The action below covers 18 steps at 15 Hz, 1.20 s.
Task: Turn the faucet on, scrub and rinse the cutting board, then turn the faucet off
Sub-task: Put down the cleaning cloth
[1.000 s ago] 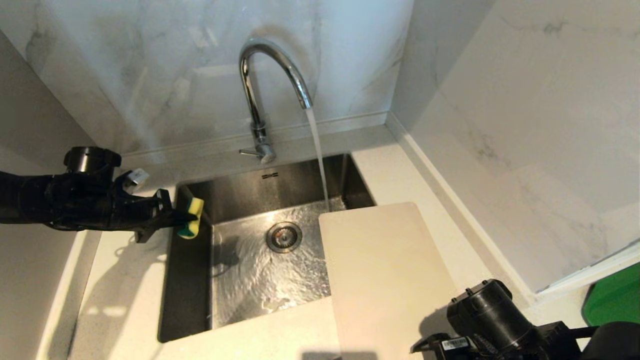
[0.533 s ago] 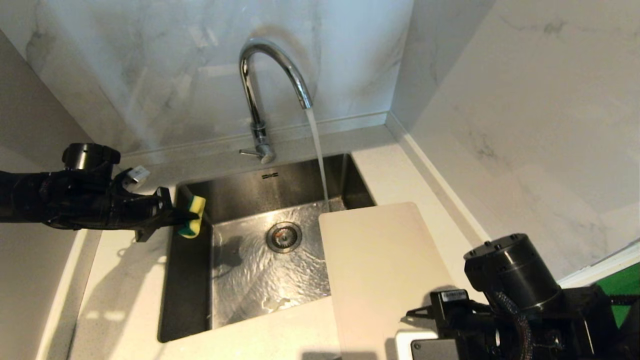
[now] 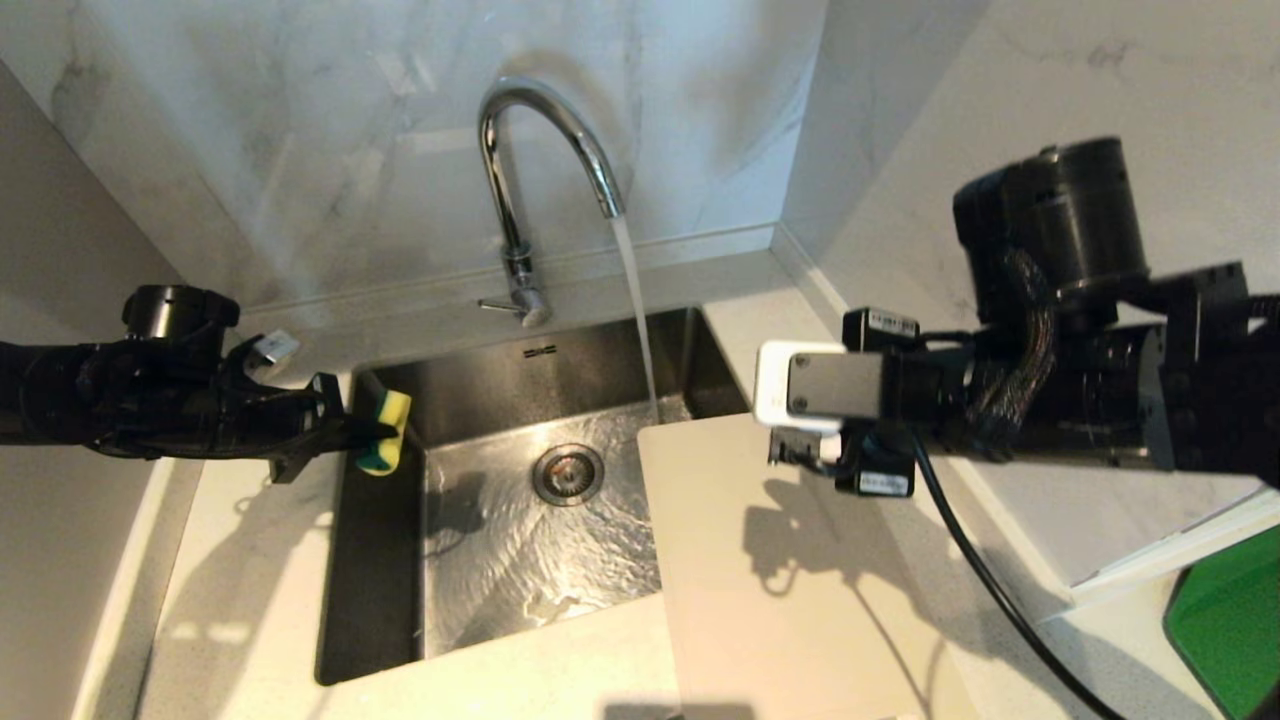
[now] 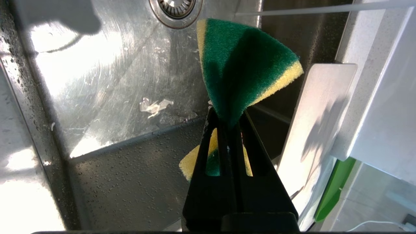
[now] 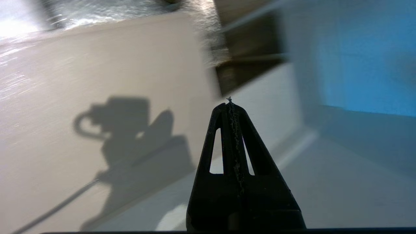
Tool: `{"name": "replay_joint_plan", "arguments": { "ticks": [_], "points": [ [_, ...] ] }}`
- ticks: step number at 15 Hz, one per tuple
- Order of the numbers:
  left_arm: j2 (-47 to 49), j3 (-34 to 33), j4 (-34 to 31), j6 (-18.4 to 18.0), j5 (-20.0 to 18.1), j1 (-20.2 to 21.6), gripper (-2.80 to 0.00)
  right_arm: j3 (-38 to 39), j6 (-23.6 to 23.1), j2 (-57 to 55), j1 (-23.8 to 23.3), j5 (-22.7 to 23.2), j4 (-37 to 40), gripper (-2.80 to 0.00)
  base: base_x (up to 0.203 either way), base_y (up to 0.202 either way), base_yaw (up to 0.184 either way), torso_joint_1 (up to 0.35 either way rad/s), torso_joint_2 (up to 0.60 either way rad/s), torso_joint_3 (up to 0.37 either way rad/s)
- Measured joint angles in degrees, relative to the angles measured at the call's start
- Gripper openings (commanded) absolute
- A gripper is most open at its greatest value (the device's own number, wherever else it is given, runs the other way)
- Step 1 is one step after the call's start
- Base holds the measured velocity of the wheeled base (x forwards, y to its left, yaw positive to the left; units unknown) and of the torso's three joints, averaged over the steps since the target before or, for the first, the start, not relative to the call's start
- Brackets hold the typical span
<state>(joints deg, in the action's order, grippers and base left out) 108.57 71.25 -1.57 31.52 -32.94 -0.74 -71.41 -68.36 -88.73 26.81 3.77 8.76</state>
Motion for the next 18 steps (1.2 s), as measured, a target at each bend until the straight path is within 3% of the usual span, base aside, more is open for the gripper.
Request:
{"name": "replay_joint_plan", "arguments": {
  "ticks": [3,8,11,14,18],
  "points": [
    [-0.02,0.02,-0.02,0.02,-0.05,-0.05,-2.8,-17.34,3.47,-4.45,-1.08,-3.92,2.62,-2.8,0.0,0.0,0.0,0.0,0.0,0.0],
    [-0.02,0.02,-0.07,0.13,-0.1,-0.35,-2.8,-40.58,14.55,-11.82,-1.89,-15.09,3.37,-2.8,0.0,0.0,0.0,0.0,0.0,0.0],
    [-0.02,-0.15,-0.07,0.22,-0.11,-0.6,-2.8,-43.42,23.69,-13.58,-4.4,-21.97,3.83,-2.8,0.0,0.0,0.0,0.0,0.0,0.0],
    [-0.02,-0.43,-0.05,0.19,-0.11,-0.83,-2.8,-43.67,30.99,-12.65,-5.37,-22.09,6.01,-2.8,0.0,0.0,0.0,0.0,0.0,0.0],
    [-0.02,-0.83,-0.02,0.22,-0.1,-1.26,-2.8,-43.75,44.84,-8.57,-5.32,-21.87,11.7,-2.8,0.0,0.0,0.0,0.0,0.0,0.0]
  ]
}}
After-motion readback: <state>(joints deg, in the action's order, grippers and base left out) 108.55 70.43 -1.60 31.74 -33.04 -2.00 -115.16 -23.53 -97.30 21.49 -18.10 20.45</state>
